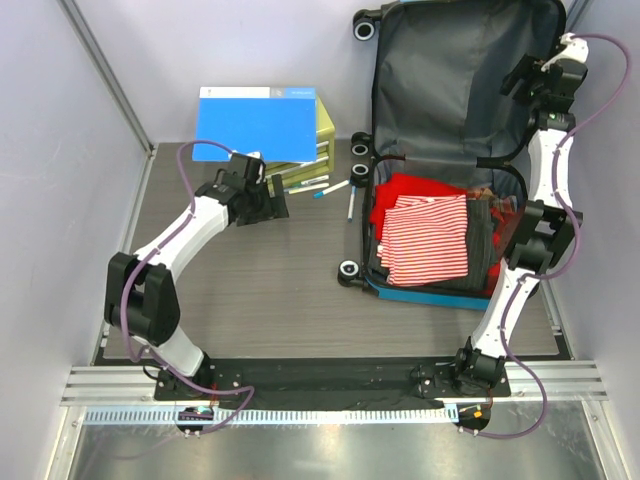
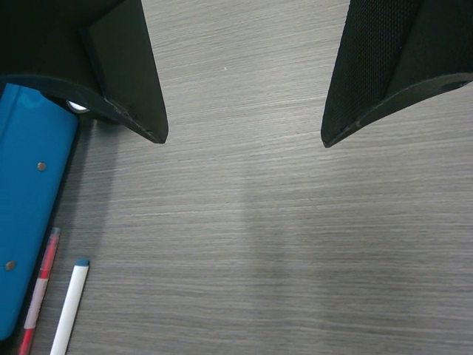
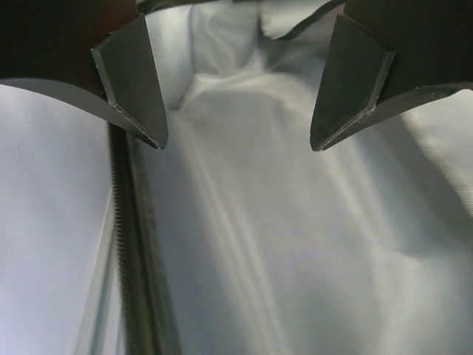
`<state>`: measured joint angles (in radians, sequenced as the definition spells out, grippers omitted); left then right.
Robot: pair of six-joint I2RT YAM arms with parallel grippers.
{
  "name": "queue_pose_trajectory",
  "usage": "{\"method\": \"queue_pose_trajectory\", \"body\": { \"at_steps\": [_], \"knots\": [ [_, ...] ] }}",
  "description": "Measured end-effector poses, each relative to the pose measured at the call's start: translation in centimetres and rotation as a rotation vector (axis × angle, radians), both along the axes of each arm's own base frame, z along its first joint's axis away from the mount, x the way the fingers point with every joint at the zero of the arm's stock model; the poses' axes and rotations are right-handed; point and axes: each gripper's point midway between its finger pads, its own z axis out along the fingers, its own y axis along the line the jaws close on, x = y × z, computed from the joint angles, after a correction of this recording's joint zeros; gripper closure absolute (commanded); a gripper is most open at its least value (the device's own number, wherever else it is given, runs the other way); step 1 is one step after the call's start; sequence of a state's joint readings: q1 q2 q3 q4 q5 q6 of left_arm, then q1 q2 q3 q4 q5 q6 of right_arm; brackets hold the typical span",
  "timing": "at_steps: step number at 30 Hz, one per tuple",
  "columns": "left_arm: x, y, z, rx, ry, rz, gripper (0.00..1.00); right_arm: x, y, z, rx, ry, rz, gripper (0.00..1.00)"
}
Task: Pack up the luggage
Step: Close the luggage at the center of the board.
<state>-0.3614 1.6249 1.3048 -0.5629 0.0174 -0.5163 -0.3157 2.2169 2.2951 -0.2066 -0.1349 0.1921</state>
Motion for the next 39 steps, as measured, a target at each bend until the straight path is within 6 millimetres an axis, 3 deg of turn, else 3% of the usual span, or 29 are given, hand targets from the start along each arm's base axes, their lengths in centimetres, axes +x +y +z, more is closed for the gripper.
{"method": "queue_pose_trajectory", "body": {
  "at_steps": [6,15,22,31,39],
  "knots": [
    [0.4,-0.9,1.5,0.005,-0.031,0.001,0.16,1.3,-1.5,-3.0,0.005,0.030,0.005,0.17],
    [-0.1,-2.5,0.5,0.018,0.019,-0.002,0.16,1.6,-1.4,-2.7,-0.024,0.012,0.028,0.17],
    [-0.1,-4.1,0.4,0.017,0.033,-0.026,0.16,0.5,-0.9,-4.5,-0.032,0.060,0.044,0.17],
    [0.6,-5.8,0.3,0.026,0.057,-0.061,0.16,-0.7,-1.0,-3.1,-0.134,0.097,0.018,0.17],
    [0.8,-6.6,0.8,0.025,0.063,-0.072,0.16,-0.2,-1.7,-0.9,-0.231,0.064,-0.007,0.16]
  ]
}}
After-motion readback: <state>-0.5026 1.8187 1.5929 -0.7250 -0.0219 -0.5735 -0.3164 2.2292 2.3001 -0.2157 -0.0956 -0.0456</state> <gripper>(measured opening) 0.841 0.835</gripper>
